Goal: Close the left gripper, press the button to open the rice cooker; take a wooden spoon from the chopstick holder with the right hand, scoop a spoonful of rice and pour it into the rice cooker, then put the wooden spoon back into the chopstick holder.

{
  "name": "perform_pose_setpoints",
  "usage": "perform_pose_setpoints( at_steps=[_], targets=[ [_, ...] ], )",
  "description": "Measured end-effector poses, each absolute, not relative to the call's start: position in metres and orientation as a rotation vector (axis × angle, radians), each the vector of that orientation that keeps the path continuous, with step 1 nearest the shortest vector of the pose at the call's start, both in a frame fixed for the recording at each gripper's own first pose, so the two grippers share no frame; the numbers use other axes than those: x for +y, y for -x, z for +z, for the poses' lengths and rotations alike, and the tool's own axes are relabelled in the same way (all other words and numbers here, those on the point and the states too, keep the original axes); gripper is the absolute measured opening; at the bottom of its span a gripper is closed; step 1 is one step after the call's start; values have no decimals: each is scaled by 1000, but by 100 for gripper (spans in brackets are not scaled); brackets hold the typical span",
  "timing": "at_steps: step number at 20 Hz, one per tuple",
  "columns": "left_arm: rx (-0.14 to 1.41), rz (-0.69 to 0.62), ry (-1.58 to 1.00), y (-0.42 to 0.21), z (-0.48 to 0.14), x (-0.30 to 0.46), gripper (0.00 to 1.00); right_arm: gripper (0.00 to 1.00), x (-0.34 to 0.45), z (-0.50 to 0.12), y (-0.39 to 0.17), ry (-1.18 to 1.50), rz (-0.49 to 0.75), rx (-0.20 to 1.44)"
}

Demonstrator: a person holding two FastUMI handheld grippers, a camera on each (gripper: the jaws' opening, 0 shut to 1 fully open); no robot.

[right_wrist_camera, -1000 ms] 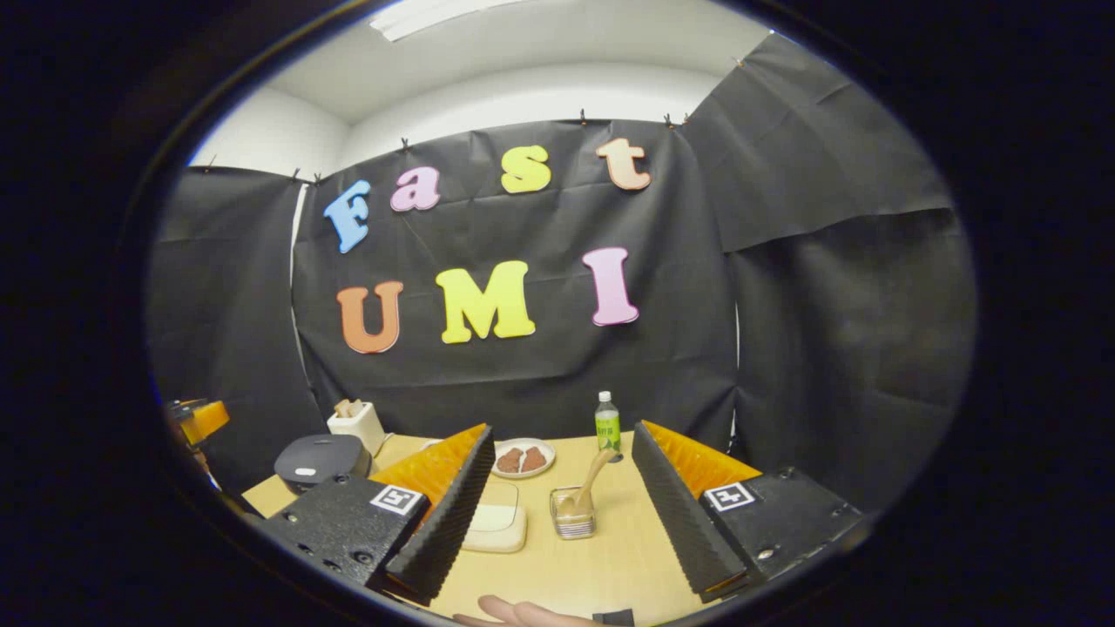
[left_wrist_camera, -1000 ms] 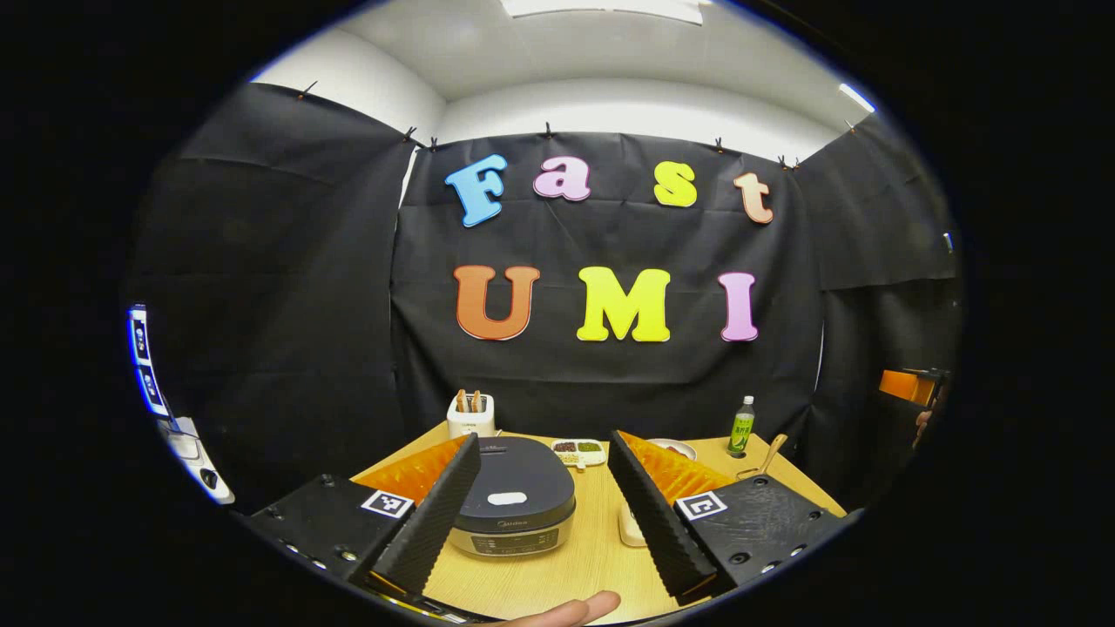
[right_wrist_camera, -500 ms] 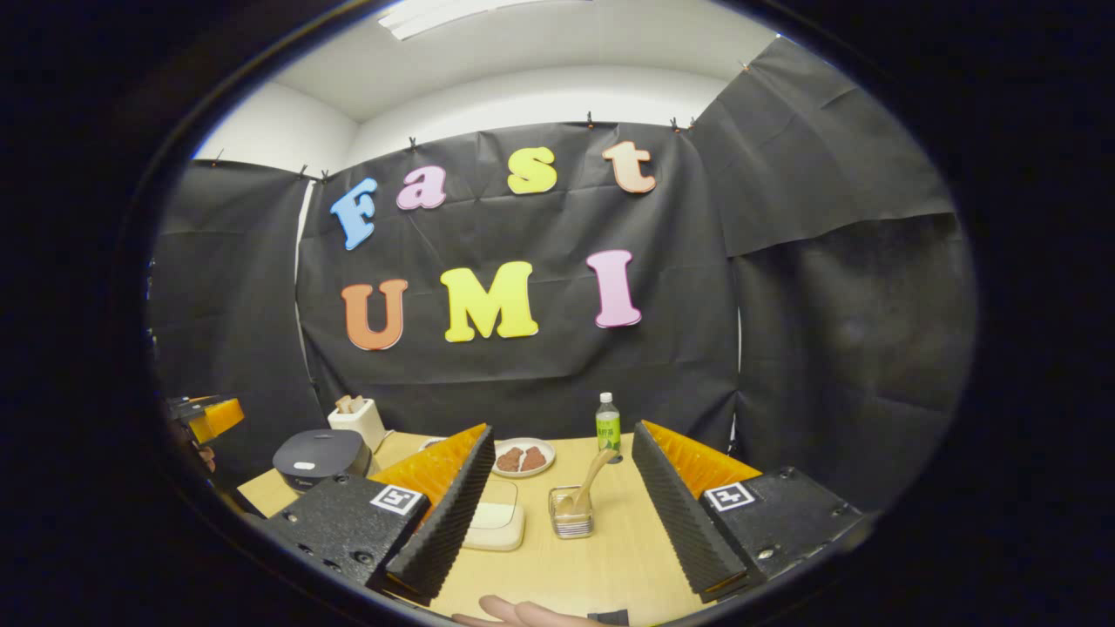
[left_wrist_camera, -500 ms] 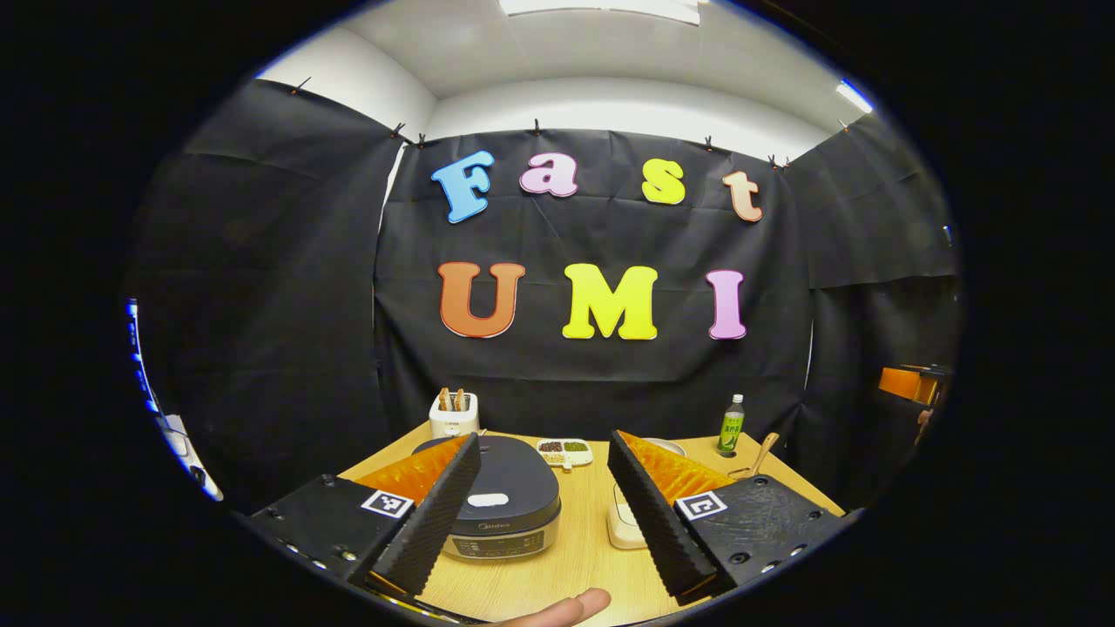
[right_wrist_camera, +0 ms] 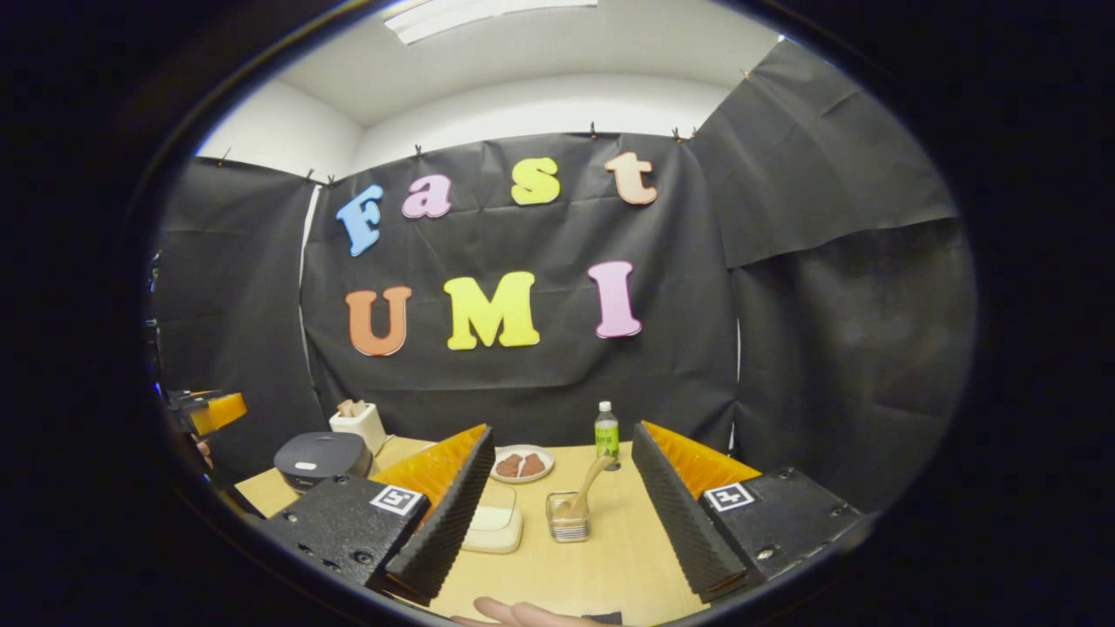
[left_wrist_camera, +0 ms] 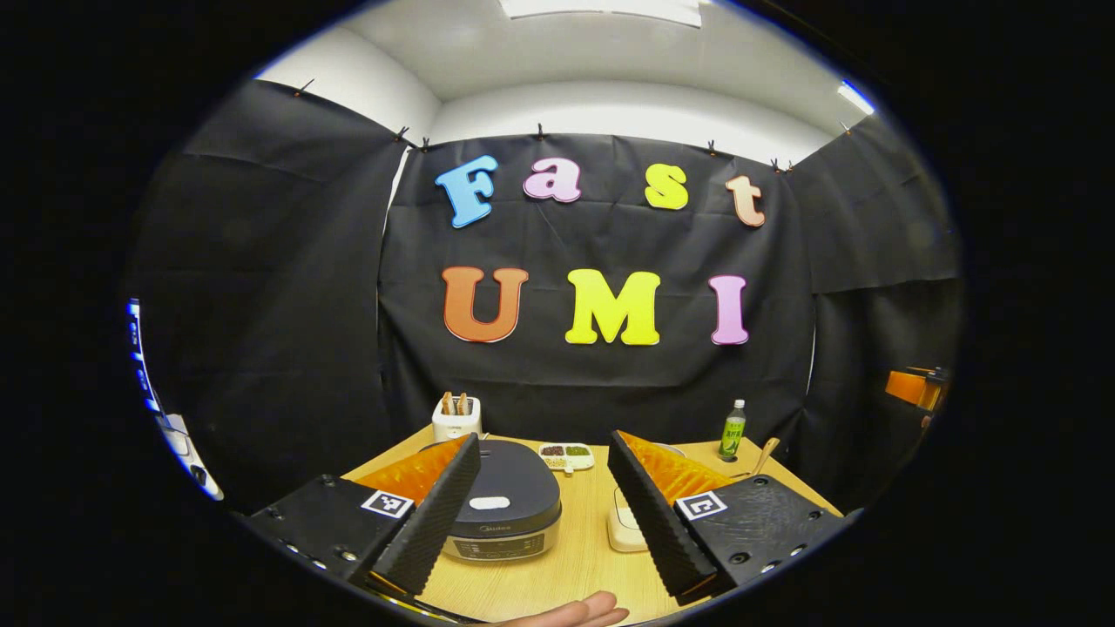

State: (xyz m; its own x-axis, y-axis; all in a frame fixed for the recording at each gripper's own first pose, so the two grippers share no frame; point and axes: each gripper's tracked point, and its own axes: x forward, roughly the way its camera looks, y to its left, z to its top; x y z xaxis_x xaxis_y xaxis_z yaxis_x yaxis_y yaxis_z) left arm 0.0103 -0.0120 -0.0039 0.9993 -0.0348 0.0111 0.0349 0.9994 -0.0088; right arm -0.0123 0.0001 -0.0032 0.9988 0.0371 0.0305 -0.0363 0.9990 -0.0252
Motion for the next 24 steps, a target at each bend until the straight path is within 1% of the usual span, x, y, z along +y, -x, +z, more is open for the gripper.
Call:
perform_pose_setpoints(
  at_steps=[2,3,6,7,8,11,12,13,16,17,18,19,20,21,22,23,24],
  targets=[
    [-7,-38,4,-13,-8,-14,94,100,1,-7,8,14,50,-22],
    [-10,-27,-4,-14,-8,-9,94,98,3,-8,7,15,64,-22],
    [-17,-4,-21,-21,-11,-3,94,98,4,-14,3,6,92,-22],
    [-16,-4,-14,-20,-13,-4,94,100,4,-15,1,8,99,-25],
    [-12,-4,-5,-23,-15,-3,94,100,5,-16,1,12,104,-30],
    [16,5,6,-32,-27,0,94,100,1,-19,-2,25,95,-48],
    [18,6,9,-35,-28,1,94,98,3,-21,-3,26,100,-47],
    [21,9,10,-38,-30,2,94,100,3,-25,-5,28,104,-45],
    [58,18,17,-51,-46,6,93,100,0,-35,-10,37,103,-28],
    [87,20,21,-57,-56,6,90,98,-1,-39,-11,39,104,-25],
    [117,19,29,-59,-66,6,78,100,-1,-41,-12,44,105,-26],
    [142,19,36,-62,-73,9,62,100,-2,-43,-13,50,104,-26],
    [164,24,41,-67,-79,10,63,100,-2,-46,-14,55,107,-27],
    [176,46,38,-70,-83,16,59,98,-1,-50,-16,62,110,-29],
    [188,67,43,-74,-89,22,55,100,-1,-53,-18,68,108,-25],
    [213,66,50,-81,-99,20,68,98,-1,-60,-20,71,110,-16],
    [239,61,54,-88,-111,19,53,99,2,-68,-22,74,118,-3]
  ],
)
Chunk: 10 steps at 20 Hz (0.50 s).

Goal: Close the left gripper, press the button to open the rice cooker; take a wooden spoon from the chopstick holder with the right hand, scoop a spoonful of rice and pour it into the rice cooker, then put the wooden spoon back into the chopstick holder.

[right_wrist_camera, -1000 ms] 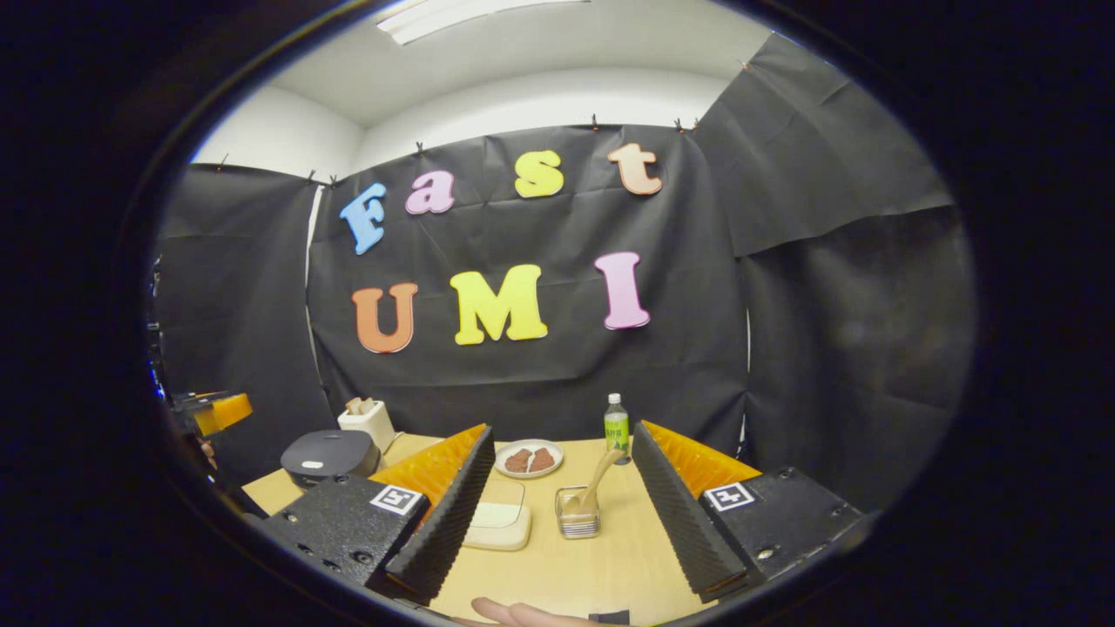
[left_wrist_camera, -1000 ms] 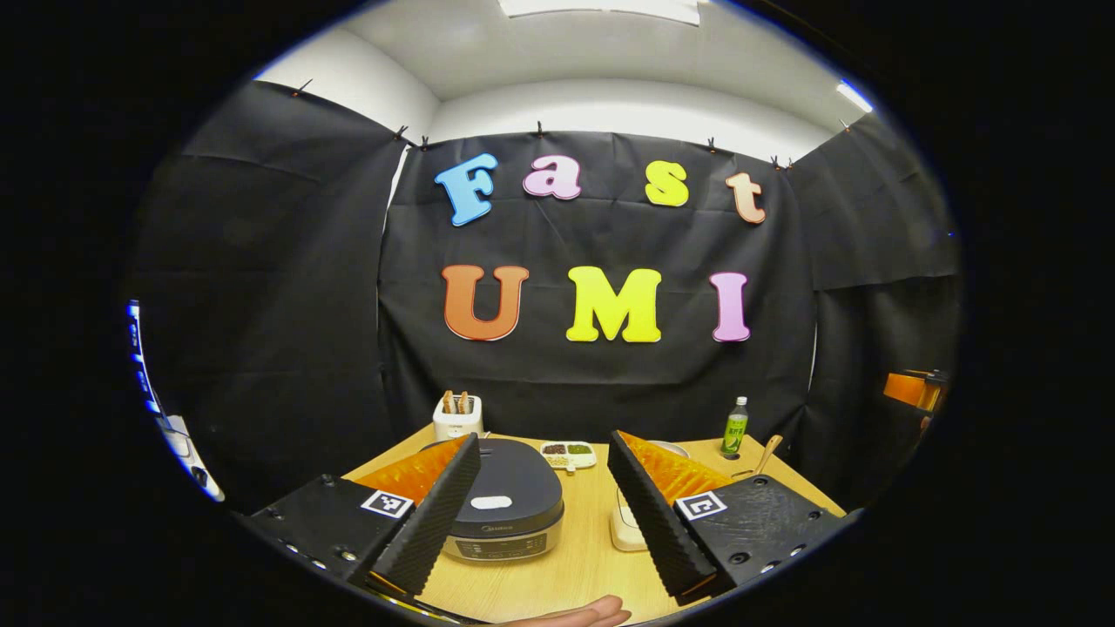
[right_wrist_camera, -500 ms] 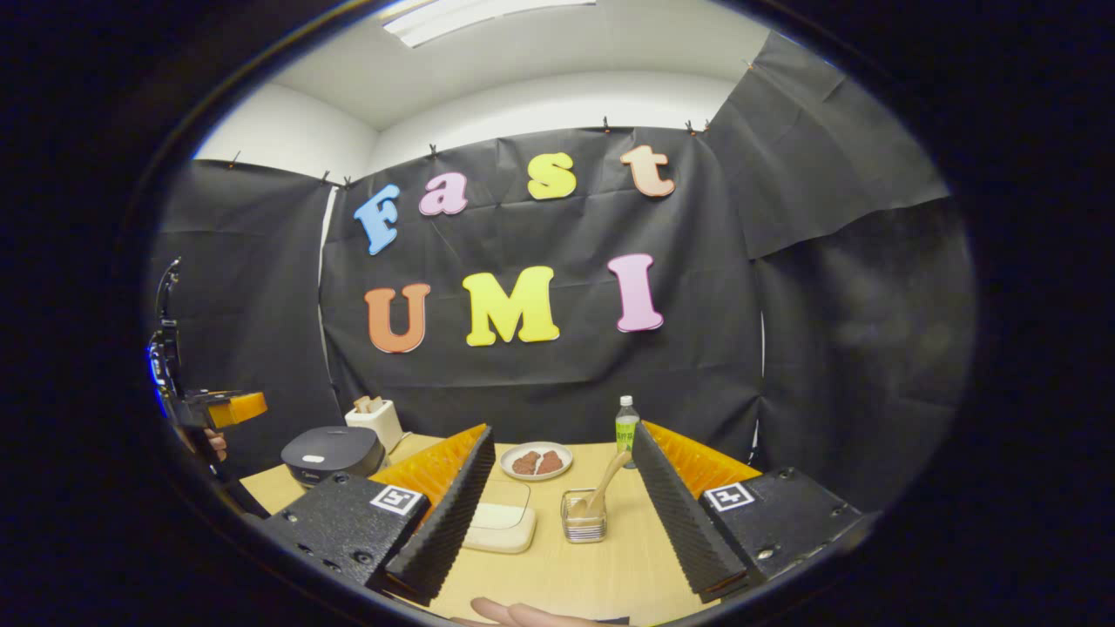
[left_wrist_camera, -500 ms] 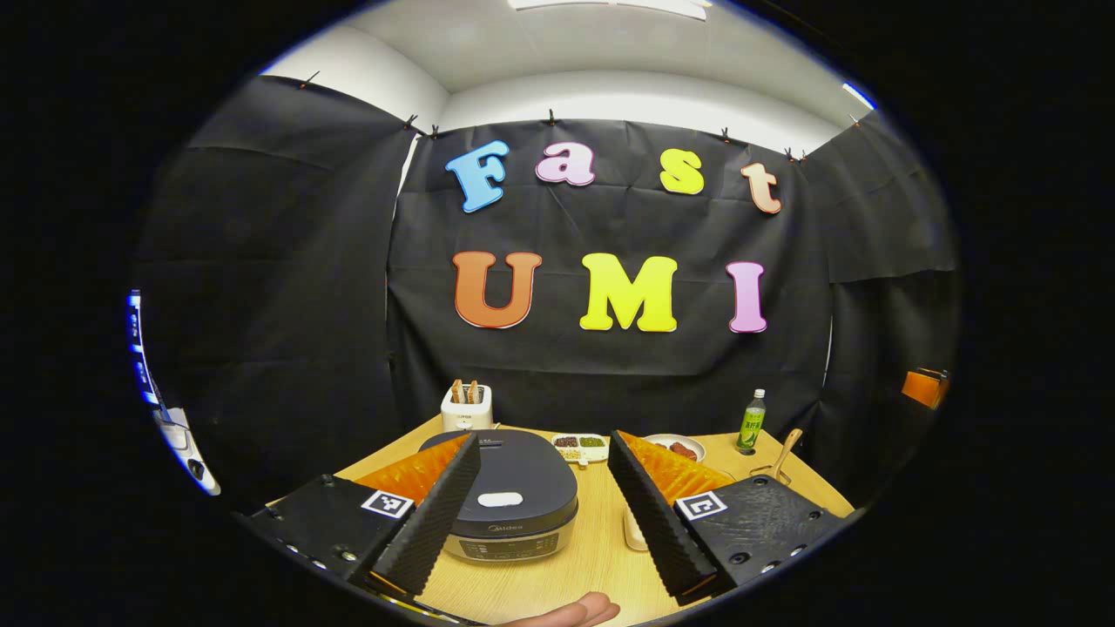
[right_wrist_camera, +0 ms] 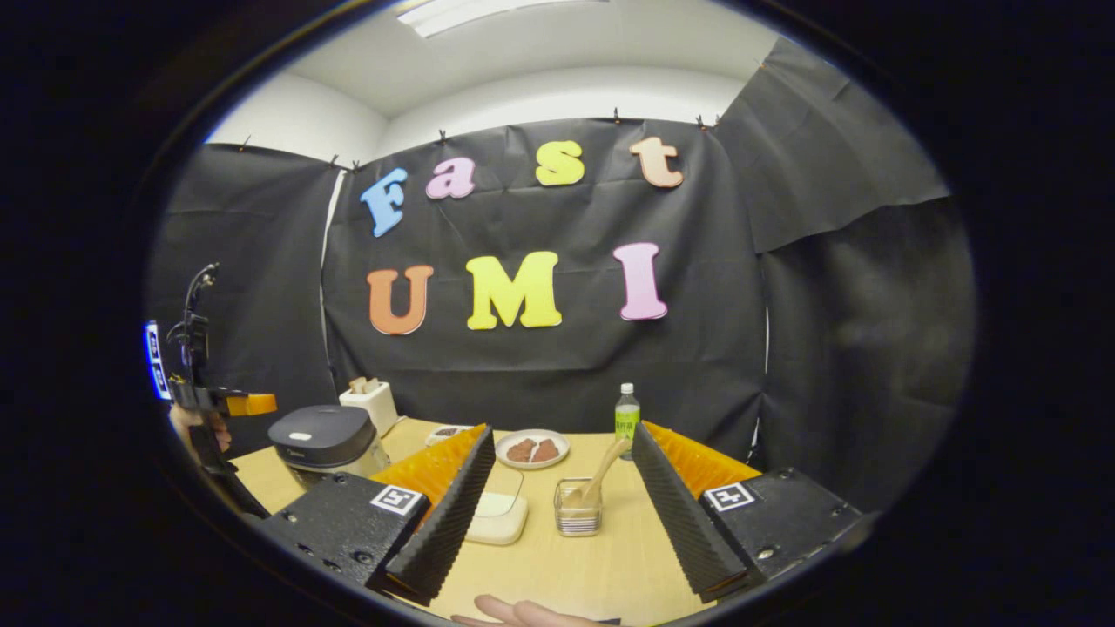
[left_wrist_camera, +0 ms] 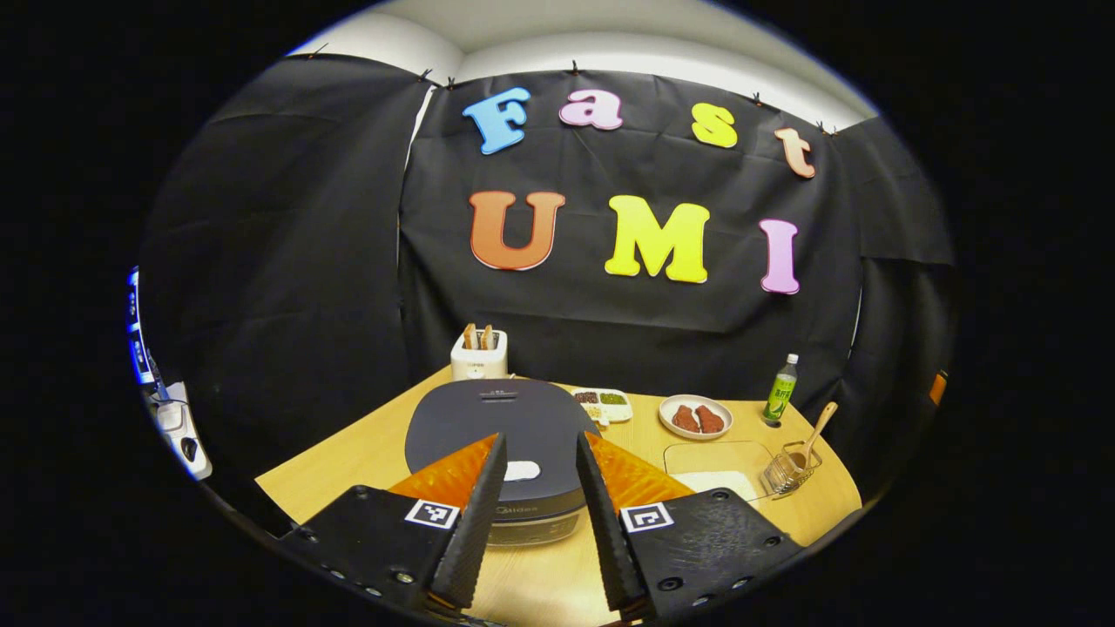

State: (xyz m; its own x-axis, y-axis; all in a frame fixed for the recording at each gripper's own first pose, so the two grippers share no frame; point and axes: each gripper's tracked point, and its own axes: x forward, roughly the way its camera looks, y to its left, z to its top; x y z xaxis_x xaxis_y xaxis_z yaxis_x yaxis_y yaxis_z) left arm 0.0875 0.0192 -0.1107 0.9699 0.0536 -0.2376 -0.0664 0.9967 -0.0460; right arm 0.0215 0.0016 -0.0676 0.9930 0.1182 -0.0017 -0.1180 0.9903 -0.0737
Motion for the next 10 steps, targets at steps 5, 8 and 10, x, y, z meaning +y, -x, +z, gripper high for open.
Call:
perform_pose_setpoints(
  at_steps=[5,8,10],
  targets=[
    [336,85,82,-116,-149,27,10,100,2,-95,-35,84,136,40],
    [376,109,113,-114,-146,31,0,98,2,-108,-39,71,151,63],
    [395,118,101,-113,-152,33,0,100,-3,-113,-43,70,149,68]
  ],
)
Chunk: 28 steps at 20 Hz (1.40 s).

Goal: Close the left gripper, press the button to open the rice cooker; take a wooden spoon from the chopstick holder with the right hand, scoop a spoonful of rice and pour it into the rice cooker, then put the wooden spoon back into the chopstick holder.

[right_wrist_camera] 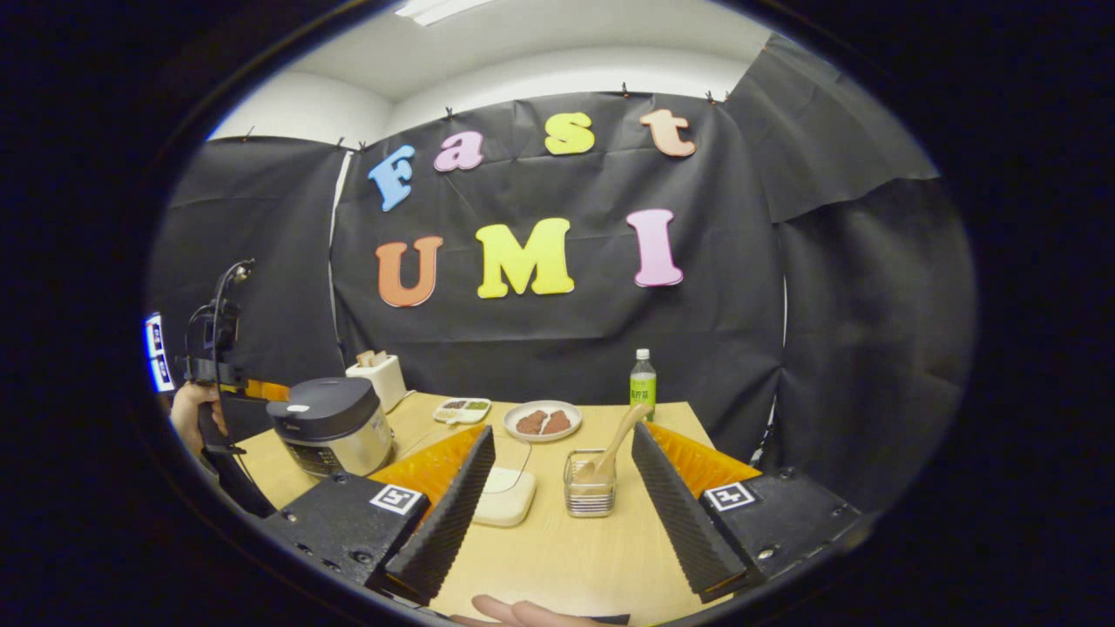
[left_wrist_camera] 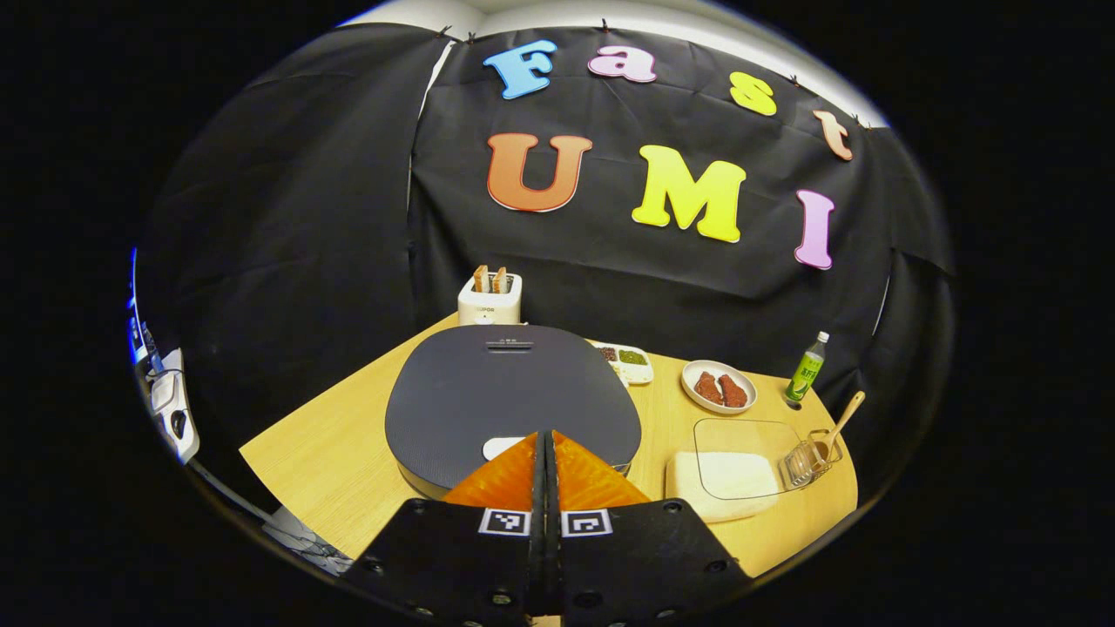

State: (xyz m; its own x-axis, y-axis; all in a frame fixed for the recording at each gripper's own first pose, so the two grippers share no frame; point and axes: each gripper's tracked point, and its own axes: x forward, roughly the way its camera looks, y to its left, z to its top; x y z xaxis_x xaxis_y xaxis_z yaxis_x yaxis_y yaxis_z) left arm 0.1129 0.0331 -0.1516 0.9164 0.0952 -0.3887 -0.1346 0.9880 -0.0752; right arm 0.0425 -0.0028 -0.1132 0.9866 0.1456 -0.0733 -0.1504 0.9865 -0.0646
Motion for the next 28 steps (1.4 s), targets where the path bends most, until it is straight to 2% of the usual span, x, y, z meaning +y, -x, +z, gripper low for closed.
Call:
perform_pose_setpoints(
  at_steps=[7,11,13,15,23,28],
  targets=[
    [453,146,103,-123,-177,41,0,100,-15,-128,-44,48,155,84],
    [465,122,80,-123,-178,40,0,98,-26,-132,-47,37,139,86],
    [489,116,86,-123,-178,41,0,100,-25,-136,-48,30,143,97],
    [456,170,102,-125,-171,51,0,100,-26,-139,-49,27,146,104],
    [520,134,47,-127,-187,45,0,100,-25,-141,-49,15,142,109],
    [420,130,109,-123,-161,44,0,98,-15,-148,-47,21,156,122]
  ],
)
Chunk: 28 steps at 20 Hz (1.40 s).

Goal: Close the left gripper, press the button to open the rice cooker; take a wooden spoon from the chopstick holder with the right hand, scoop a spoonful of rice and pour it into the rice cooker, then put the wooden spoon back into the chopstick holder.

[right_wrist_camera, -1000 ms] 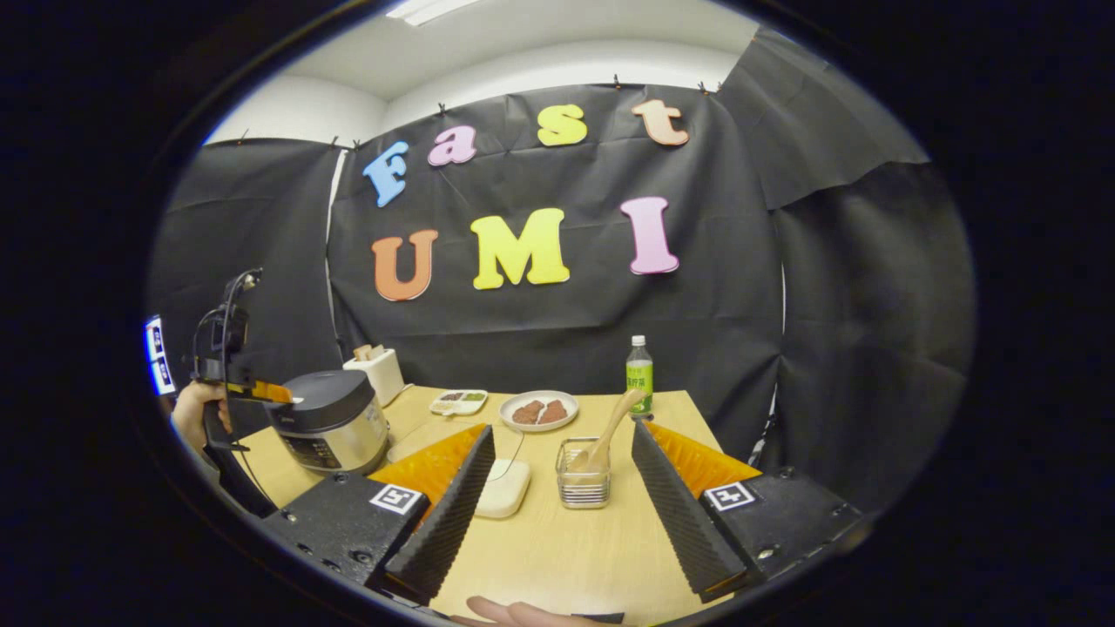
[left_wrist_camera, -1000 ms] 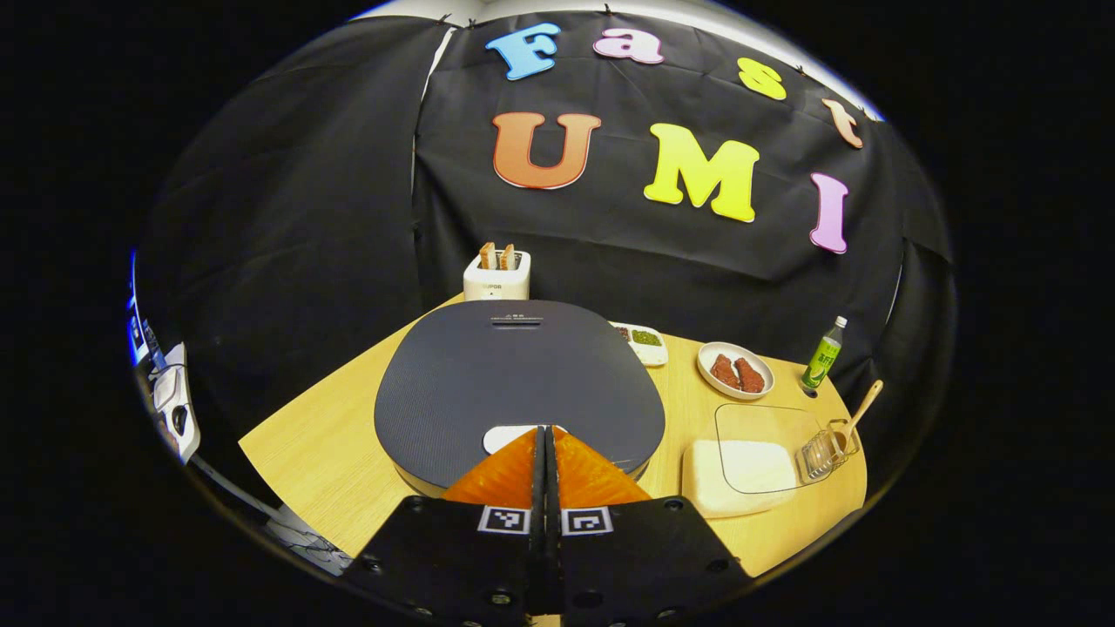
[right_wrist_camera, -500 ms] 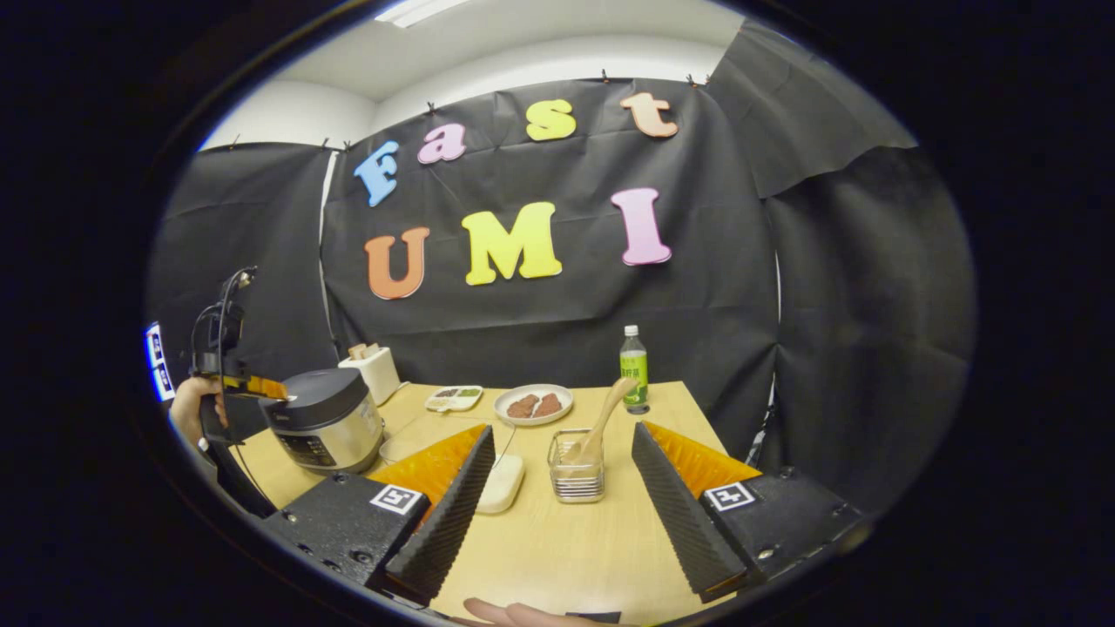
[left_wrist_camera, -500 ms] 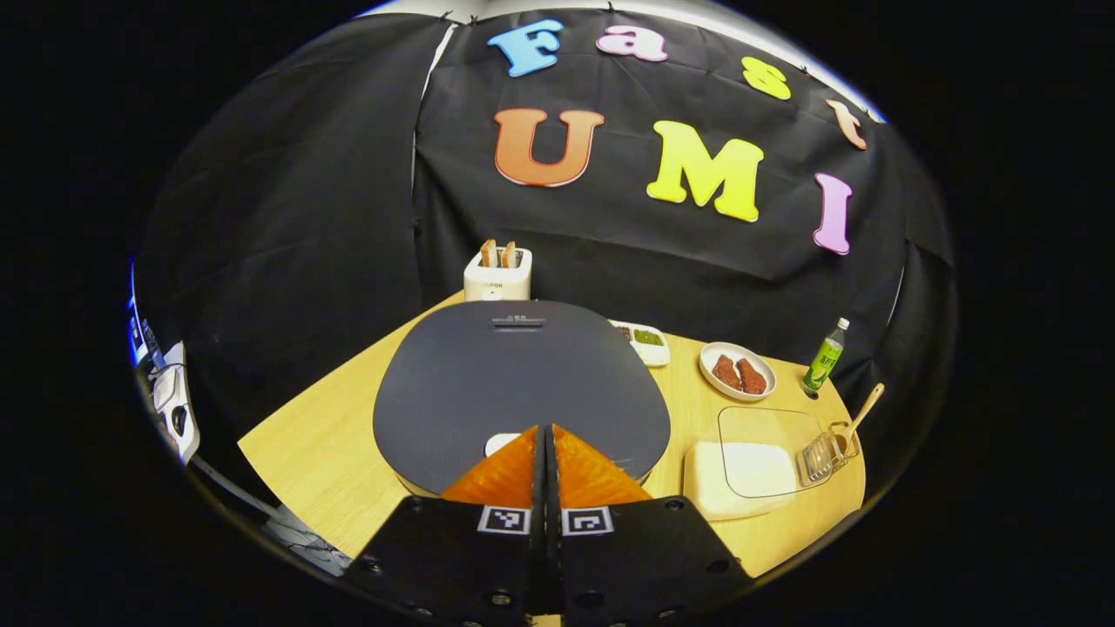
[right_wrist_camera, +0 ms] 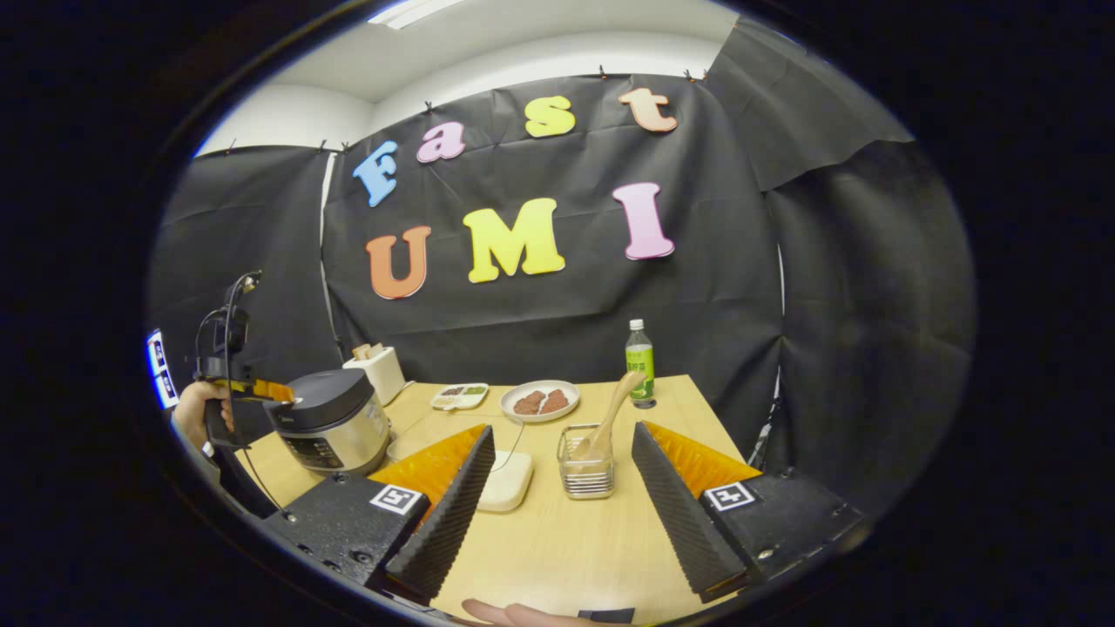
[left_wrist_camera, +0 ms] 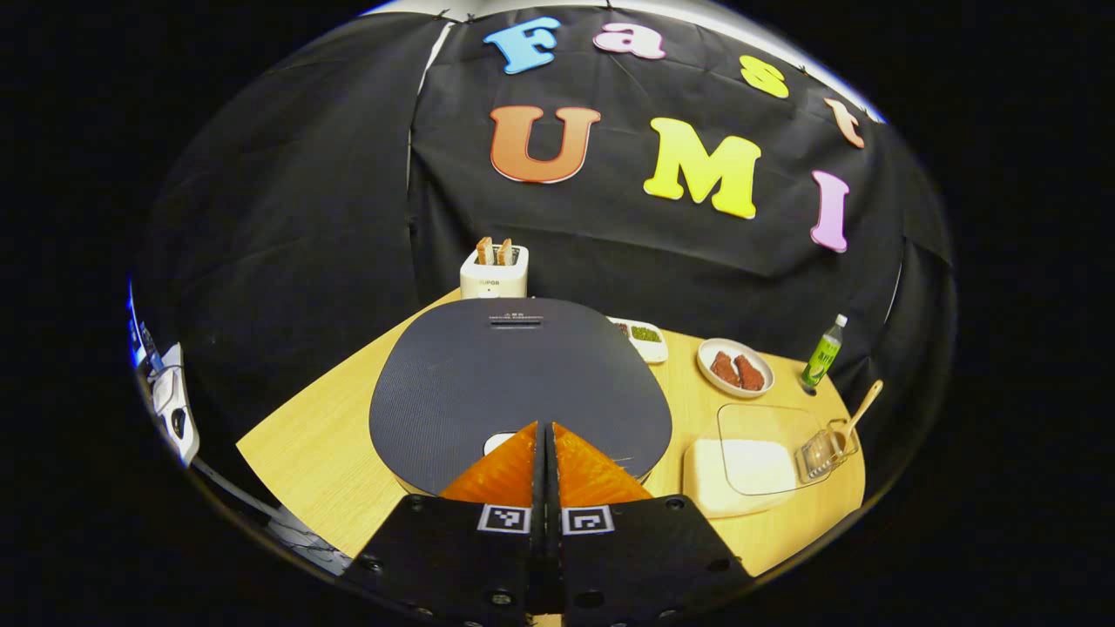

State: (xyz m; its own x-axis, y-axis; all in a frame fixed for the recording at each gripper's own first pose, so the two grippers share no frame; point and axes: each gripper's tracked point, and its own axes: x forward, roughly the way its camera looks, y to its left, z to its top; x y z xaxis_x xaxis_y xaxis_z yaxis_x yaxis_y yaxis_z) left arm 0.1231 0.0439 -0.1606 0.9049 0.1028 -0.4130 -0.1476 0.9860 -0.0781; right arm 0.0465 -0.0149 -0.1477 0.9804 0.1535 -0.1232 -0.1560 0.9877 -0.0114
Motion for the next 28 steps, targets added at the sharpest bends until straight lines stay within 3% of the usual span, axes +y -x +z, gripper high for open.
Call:
perform_pose_setpoints(
  at_steps=[3,8,15,22,28],
  targets=[
    [293,158,42,-115,-123,51,2,100,-20,-148,-47,60,127,110],
    [215,173,48,-86,-84,46,97,100,-16,-149,-43,51,133,106],
    [149,128,45,-47,-82,36,93,100,-27,-155,-70,43,76,97],
    [-22,54,51,2,-63,8,94,100,-47,-184,-154,5,28,116],
    [-126,112,29,32,-53,10,94,99,-67,-204,-222,-2,-8,174]
  ],
)
